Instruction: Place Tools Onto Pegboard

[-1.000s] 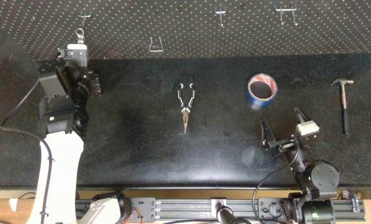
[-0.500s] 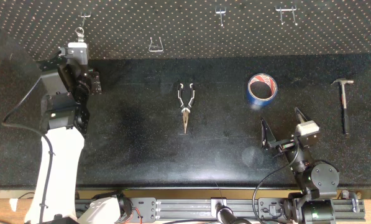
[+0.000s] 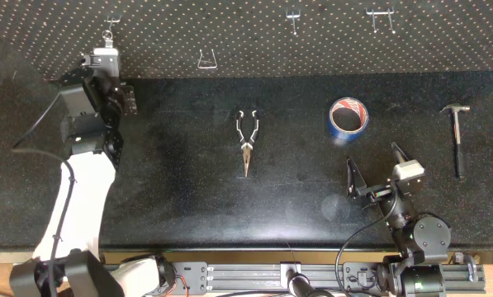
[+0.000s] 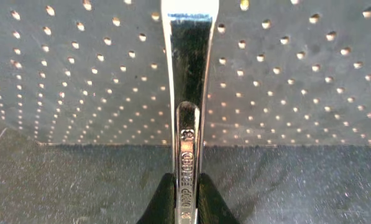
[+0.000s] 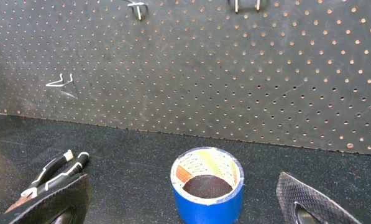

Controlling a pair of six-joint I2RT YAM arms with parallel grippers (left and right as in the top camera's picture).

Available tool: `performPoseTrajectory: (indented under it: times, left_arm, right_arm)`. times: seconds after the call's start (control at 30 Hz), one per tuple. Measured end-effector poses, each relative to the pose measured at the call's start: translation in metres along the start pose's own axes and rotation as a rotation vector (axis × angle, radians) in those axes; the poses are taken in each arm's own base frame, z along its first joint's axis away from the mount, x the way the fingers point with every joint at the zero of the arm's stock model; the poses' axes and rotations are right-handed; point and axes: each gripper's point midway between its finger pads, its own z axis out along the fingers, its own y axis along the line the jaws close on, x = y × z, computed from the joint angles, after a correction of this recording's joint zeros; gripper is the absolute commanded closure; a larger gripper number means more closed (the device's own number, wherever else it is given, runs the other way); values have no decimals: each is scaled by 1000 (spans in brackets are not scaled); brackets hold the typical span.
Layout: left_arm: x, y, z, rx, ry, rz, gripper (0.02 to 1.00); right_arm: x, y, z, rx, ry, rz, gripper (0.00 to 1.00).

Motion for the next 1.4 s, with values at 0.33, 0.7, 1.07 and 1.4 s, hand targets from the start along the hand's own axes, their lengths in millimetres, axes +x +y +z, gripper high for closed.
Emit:
performPoseTrajectory:
  times: [0.33, 0.7, 1.07, 1.4]
  left_arm:
    - [-4, 1, 12, -7, -29, 0, 23]
    - [20, -4, -46, 17, 131, -148, 23]
    - [28, -58, -78, 185, 235, -393, 20]
    - [95, -172, -123, 181, 511, -225, 20]
  right_arm:
    - [0, 0, 0, 0, 0, 0, 25]
    - [0, 0, 0, 0, 0, 0, 25]
    - [0, 0, 0, 0, 0, 0, 25]
    - [0, 0, 0, 0, 1, 0, 25]
